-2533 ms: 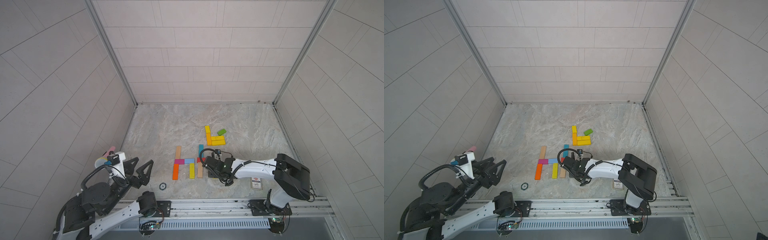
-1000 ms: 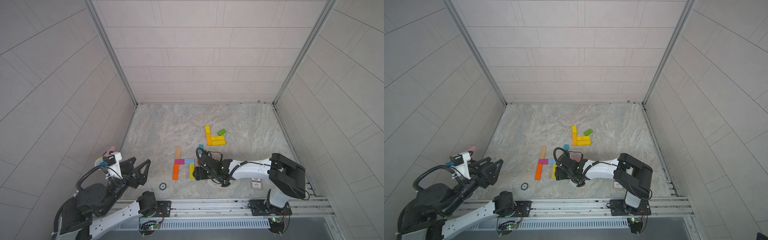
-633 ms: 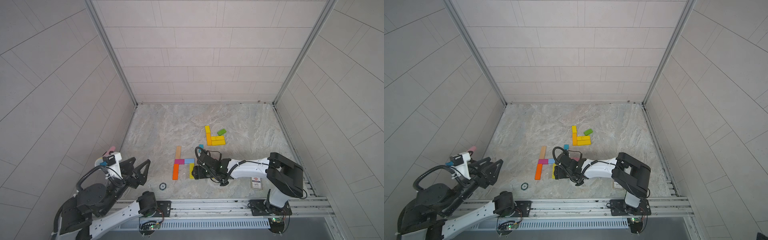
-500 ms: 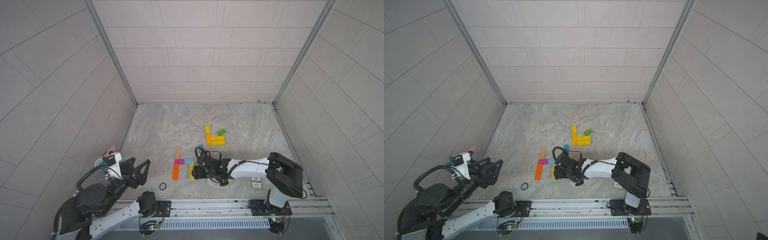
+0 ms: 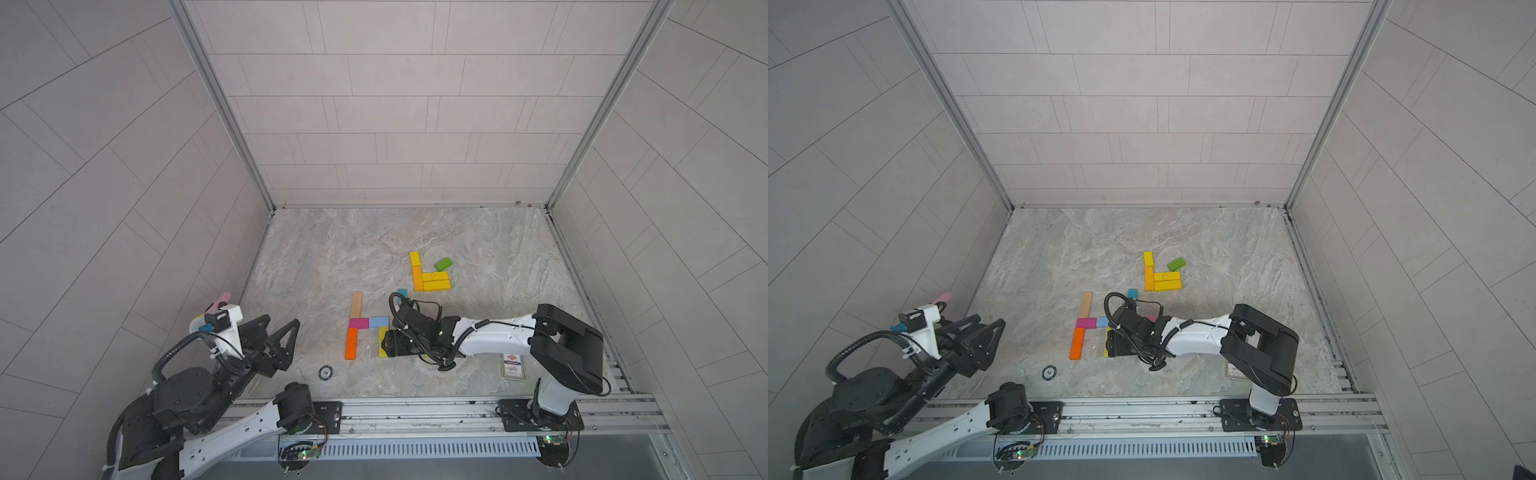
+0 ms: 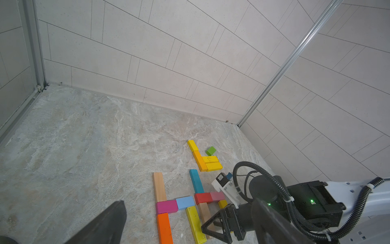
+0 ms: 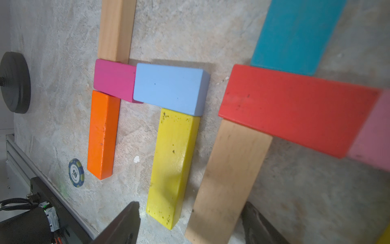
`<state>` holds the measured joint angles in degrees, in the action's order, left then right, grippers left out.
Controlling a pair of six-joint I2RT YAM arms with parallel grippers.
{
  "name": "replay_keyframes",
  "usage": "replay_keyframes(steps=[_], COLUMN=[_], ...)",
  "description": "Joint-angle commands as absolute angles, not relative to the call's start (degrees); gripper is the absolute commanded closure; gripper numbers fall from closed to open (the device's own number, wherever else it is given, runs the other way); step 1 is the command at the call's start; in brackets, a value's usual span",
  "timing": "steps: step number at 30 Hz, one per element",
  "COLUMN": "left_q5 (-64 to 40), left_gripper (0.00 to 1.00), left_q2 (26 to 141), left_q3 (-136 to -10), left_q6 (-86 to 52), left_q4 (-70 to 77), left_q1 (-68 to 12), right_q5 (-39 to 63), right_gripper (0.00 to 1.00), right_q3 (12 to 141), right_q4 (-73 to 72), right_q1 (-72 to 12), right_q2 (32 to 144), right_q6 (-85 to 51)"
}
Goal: Assemble the letter h with building blocks
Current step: Adjust the building block at the center of the board.
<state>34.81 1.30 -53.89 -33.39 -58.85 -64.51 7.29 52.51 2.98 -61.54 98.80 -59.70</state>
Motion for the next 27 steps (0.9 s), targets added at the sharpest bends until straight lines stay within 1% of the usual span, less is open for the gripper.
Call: replay_keyframes(steps=[1,12,17,20,23,27], left_q5=[36.1,36.3,35.9,35.5,34.4,32.8], left_gripper=[0.00,0.00,0.00,0.00,0.00,0.00], left_q2=[0.6,0.6,0.7,1.2,3.1,8.7], left_q3=[-54.7,-54.6,-54.7,-54.5,-54.5,-53.4], left_q6=[-32.7,-32.6,-32.6,-32.6,-32.3,-33.4], left_q4=[-59.9,-60.0,-59.8,-59.1,-58.3,-56.8], left_q1=[-64.7,-64.6,-64.7,-64.7,-64.7,-64.7], right_q5=[6.5,6.6,6.5,5.1,2.4,-2.0], right_gripper=[0.22,0.22,0.21,0.21,0.21,0.23], right_q3=[53.0,52.9,52.7,53.1,53.1,50.5], right_q4=[4.5,4.2,4.2,5.8,9.4,16.1], right_q1=[-61.3,-60.8,-60.6,-60.6,-60.1,-56.3], right_q2=[100.5,101.0,98.8,94.9,88.6,78.2], right_q6=[-60.8,-61.0,-60.7,-59.3,-56.9,-53.5])
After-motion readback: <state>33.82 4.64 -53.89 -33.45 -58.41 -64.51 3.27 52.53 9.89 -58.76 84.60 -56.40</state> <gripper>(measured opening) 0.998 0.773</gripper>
